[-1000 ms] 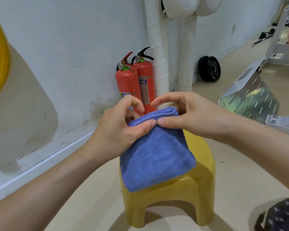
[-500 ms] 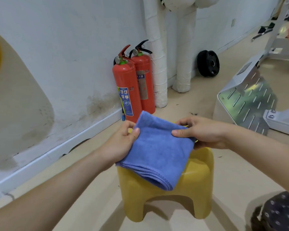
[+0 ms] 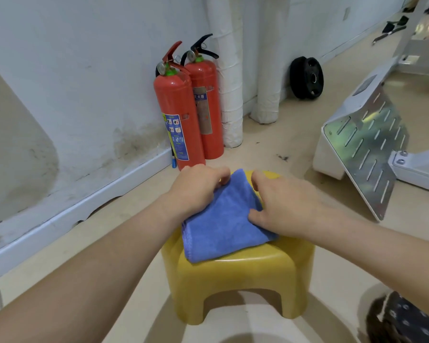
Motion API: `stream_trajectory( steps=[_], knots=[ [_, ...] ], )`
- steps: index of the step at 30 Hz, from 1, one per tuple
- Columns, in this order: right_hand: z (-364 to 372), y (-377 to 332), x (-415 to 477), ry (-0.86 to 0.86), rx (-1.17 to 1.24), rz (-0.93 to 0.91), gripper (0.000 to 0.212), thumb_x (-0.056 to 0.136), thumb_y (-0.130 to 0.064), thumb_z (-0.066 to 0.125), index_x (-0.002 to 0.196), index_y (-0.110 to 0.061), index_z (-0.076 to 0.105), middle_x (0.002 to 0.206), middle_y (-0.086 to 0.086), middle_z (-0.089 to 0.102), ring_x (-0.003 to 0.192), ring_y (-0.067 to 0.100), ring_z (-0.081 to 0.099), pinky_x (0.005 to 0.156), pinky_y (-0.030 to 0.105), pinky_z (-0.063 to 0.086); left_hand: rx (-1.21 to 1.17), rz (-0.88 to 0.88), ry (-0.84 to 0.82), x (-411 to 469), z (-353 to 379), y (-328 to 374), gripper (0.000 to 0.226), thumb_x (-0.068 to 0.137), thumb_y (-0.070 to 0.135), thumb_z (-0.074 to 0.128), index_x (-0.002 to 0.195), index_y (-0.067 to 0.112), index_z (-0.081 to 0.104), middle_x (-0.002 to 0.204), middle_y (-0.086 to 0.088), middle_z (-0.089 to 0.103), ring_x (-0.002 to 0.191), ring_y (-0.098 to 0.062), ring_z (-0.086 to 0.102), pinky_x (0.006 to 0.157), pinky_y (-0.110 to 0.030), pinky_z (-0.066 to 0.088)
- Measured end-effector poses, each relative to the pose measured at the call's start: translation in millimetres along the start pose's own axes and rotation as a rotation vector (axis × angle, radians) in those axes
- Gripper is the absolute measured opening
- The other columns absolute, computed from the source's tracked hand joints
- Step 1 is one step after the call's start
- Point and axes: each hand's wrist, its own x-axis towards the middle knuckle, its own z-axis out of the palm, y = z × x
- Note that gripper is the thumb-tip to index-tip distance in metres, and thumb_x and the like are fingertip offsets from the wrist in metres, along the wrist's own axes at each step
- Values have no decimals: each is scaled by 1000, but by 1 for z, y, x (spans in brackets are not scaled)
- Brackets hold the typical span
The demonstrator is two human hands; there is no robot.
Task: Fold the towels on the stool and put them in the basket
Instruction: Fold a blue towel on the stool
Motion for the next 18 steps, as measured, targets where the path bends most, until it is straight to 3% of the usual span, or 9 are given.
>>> stream_trajectory(
  steps=[3,5,6,7,9,12,14,16,18],
  knots=[
    [3,-3,9,287,44,-240,27,85,-35,51,107,-20,48,91,0,50,85,26,53,58,33,37,28,71,101,-3,-11,4,18,88,27,51,97,29,67,95,5,66,99,-24,55,79,-42,48],
    [16,1,14,217,207,-339,35,91,-30,49,122,-16,50,117,4,54,110,24,51,84,34,44,-22,120,89,-22,-16,15,26,90,32,45,104,26,66,104,4,66,103,-22,55,85,-41,48],
    [24,5,15,112,256,-349,43,95,-31,46,134,-13,44,136,6,48,127,22,43,100,31,38,-55,128,22,-37,-13,24,32,93,37,41,115,26,61,117,3,63,113,-19,52,94,-39,44],
    [31,8,14,-17,264,-345,53,98,-34,41,145,-12,31,152,5,33,141,17,27,112,28,26,-81,126,-82,-53,-9,33,44,95,44,34,132,25,50,136,3,52,128,-15,42,106,-35,35],
    [38,14,12,-215,188,-327,64,100,-46,28,154,-18,7,162,-6,0,147,5,-4,119,29,6,-47,103,-285,-83,-1,43,69,94,59,17,152,24,9,160,7,8,146,-7,4,120,-31,5],
    [34,14,12,-312,151,-322,82,84,-69,7,153,-26,-6,159,-14,-17,143,-2,-17,119,38,-2,47,105,-344,-101,1,36,86,87,71,16,149,22,-17,157,8,-22,143,-7,-22,116,-28,-14],
    [31,12,11,-310,141,-318,91,74,-72,-4,153,-27,-7,158,-16,-18,141,-3,-19,119,42,-3,116,119,-289,-106,2,31,86,89,70,18,151,18,-11,159,0,-15,147,-15,-13,116,-31,-9],
    [33,12,7,-221,83,-332,89,75,-70,-7,153,-27,-2,159,-14,-15,143,0,-18,118,46,-1,179,142,-179,-109,5,31,81,92,66,21,151,9,19,158,-12,20,145,-25,22,114,-40,18],
    [34,15,4,-19,23,-411,81,85,-65,-3,153,-26,16,162,-8,1,147,6,-4,117,46,5,223,189,-103,-109,8,29,74,93,60,26,139,6,46,142,-14,49,128,-26,50,101,-38,43]
  ],
)
